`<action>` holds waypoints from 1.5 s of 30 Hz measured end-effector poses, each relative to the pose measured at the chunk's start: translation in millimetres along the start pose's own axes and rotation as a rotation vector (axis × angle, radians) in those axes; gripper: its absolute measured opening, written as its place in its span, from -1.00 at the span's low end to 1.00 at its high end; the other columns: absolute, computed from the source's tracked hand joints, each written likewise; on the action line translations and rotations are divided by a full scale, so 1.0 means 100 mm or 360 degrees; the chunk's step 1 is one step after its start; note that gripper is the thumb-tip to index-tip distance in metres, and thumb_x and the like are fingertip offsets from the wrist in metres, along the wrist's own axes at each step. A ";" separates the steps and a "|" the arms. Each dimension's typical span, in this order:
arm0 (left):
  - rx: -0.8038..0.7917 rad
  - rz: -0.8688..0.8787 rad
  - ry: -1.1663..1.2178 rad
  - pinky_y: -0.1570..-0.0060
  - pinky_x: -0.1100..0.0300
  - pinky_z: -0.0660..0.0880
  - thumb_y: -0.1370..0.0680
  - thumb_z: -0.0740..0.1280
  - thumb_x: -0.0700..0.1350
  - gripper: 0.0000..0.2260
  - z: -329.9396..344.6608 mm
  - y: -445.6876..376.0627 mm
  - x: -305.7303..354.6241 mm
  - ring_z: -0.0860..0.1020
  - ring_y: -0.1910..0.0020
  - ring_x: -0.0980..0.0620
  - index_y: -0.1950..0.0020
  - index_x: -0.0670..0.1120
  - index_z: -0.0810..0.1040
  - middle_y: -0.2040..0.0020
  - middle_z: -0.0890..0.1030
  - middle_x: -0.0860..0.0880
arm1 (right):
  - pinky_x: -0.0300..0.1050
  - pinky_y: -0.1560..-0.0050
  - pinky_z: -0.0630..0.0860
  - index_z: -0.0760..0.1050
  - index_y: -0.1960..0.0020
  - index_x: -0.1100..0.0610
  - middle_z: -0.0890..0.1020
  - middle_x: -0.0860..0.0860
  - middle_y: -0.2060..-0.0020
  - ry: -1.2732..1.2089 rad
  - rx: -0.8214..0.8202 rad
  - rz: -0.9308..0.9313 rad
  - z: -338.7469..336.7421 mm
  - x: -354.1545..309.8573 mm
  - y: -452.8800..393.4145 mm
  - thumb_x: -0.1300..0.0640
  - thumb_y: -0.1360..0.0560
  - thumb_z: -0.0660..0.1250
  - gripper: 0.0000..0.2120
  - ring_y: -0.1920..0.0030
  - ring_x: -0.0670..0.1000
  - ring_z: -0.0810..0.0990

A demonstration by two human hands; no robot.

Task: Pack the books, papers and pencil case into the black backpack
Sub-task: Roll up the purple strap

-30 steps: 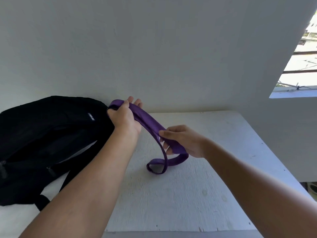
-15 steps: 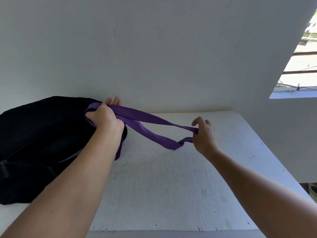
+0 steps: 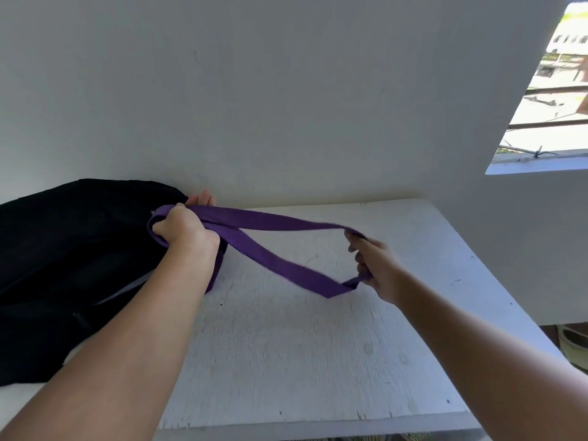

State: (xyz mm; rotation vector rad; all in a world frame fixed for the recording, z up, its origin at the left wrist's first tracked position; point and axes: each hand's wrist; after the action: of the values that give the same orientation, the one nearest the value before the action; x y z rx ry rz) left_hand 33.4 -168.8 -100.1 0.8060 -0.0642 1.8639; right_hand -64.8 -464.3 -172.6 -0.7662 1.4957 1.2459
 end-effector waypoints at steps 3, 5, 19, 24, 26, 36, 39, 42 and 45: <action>0.0106 -0.0058 0.0118 0.37 0.10 0.61 -0.70 0.08 -0.23 -0.76 -0.04 -0.04 0.00 0.63 0.38 -0.08 -0.11 -0.29 0.52 0.14 0.62 -0.19 | -0.11 0.35 0.33 0.48 0.03 0.13 0.43 -0.01 0.33 0.0082 0.0229 -0.0024 0.02 -0.03 -0.05 -0.14 -0.53 0.50 -0.63 0.37 -0.03 0.36; 0.0175 -0.0034 0.0101 0.39 0.13 0.57 -0.67 0.08 -0.26 -0.81 -0.06 -0.08 -0.03 0.53 0.50 -0.05 -0.16 -0.24 0.46 0.25 0.54 -0.15 | -0.10 0.27 0.39 0.46 -0.05 0.11 0.53 0.02 0.18 0.0435 0.0457 -0.0170 -0.01 0.00 -0.06 -0.08 -0.50 0.54 -0.63 0.26 0.00 0.46; 0.0272 -0.0315 -0.1070 -0.14 -0.07 0.61 -0.53 0.34 -0.19 -0.62 -0.46 0.32 -0.45 0.63 -0.10 -0.14 -0.36 -0.08 0.49 -0.21 0.61 -0.07 | -0.07 -0.28 0.30 0.42 -0.29 -0.11 0.34 0.00 -0.22 0.1571 0.0234 -0.0928 0.14 0.13 0.05 0.08 -0.53 0.37 -0.64 -0.30 0.09 0.32; 0.0103 0.0241 -0.2074 0.10 0.09 0.54 -0.39 0.48 -0.04 -0.51 -0.69 0.70 -0.69 0.50 -0.14 -0.15 -0.23 0.01 0.35 -0.26 0.45 -0.13 | 0.06 -0.40 0.34 0.51 -0.22 -0.19 0.44 -0.06 -0.27 0.1891 -0.0133 -0.0665 0.15 0.18 0.02 -0.09 -0.58 0.38 -0.77 -0.34 0.05 0.40; -0.0803 0.0392 -0.2951 -0.19 0.03 0.43 -0.45 0.49 0.10 -0.46 -0.78 0.84 -0.77 0.32 -0.33 -0.17 -0.35 0.08 0.34 -0.35 0.30 -0.12 | 0.08 -0.44 0.34 0.45 -0.41 -0.13 0.41 0.00 -0.38 0.1939 -0.0078 -0.0589 0.14 0.23 -0.01 -0.12 -0.58 0.38 -0.58 -0.41 0.10 0.38; -0.1616 0.0486 -0.3732 -0.35 -0.07 0.34 -0.52 0.30 0.37 -0.43 -0.74 0.63 -0.73 0.28 -0.37 -0.16 -0.40 0.08 0.33 -0.36 0.33 -0.07 | -0.09 0.00 0.47 0.20 -0.56 0.12 0.26 0.19 -0.37 0.1510 0.0493 -0.0369 -0.05 0.24 -0.06 0.21 -0.57 0.37 -0.38 -0.03 0.08 0.44; -0.1606 0.0519 -0.3739 -0.37 -0.07 0.29 -0.47 0.38 0.33 -0.23 -0.61 0.59 -0.69 0.21 -0.42 -0.19 -0.55 0.06 0.17 -0.42 0.23 -0.11 | -0.07 0.18 0.49 0.53 -0.25 0.14 0.58 0.11 -0.11 0.1443 0.0494 -0.0290 -0.14 0.24 -0.10 0.21 -0.56 0.28 -0.73 0.09 0.09 0.55; -0.1493 0.0781 -0.3541 -0.42 -0.05 0.21 -0.53 0.36 0.24 -0.26 -0.48 0.57 -0.76 0.14 -0.46 -0.17 -0.60 0.09 0.09 -0.46 0.17 -0.07 | -0.08 0.18 0.54 0.59 -0.11 0.04 0.66 0.00 0.10 0.0982 0.0507 -0.0348 -0.14 0.21 -0.07 0.23 -0.57 0.25 -0.80 0.14 0.05 0.61; -0.1469 0.0997 -0.3724 -0.36 -0.05 0.26 -0.64 0.24 0.12 -0.53 -0.51 0.44 -0.89 0.26 -0.40 -0.16 -0.53 0.06 0.26 -0.43 0.33 -0.07 | -0.07 0.21 0.50 0.54 -0.02 -0.14 0.65 -0.02 0.03 0.0648 0.0586 -0.0454 -0.10 0.17 -0.03 0.21 -0.60 0.21 -0.75 0.16 0.07 0.62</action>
State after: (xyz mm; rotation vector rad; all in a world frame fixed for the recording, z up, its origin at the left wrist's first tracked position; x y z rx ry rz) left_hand -9.3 -239.6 -175.0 1.7686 -2.4636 0.0968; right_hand -69.7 -473.0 -189.9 -0.9780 1.7994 0.5969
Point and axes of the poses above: each hand's wrist, its own y-axis away from the middle knuckle, its own z-axis out of the palm, x = y × z
